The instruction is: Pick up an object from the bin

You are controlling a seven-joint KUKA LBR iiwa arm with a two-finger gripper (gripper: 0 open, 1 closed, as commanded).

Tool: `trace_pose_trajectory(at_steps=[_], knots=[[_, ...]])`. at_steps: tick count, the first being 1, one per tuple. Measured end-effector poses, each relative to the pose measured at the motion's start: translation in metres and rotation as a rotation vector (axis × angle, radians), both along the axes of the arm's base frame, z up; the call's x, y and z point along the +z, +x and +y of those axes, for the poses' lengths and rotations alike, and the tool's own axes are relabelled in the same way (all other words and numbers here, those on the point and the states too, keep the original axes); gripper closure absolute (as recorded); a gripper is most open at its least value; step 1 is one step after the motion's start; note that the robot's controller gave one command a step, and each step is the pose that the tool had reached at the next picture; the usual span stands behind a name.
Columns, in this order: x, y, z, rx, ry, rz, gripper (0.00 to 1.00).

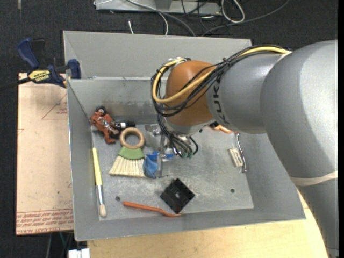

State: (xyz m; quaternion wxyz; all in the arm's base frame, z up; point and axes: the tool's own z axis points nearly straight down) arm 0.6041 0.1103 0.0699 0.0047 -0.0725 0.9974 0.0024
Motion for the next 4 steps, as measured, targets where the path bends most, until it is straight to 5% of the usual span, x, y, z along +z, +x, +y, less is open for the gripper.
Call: trace_pose_trajectory(at_steps=[1, 2, 4], knots=[[0.001, 0.000, 0.000, -0.001, 0.001, -0.002, 0.00], [0.002, 0.002, 0.000, -0.003, 0.003, -0.004, 1.00], [0.031, -0.002, 0.000, -0.003, 0.001, 0.006, 1.00]])
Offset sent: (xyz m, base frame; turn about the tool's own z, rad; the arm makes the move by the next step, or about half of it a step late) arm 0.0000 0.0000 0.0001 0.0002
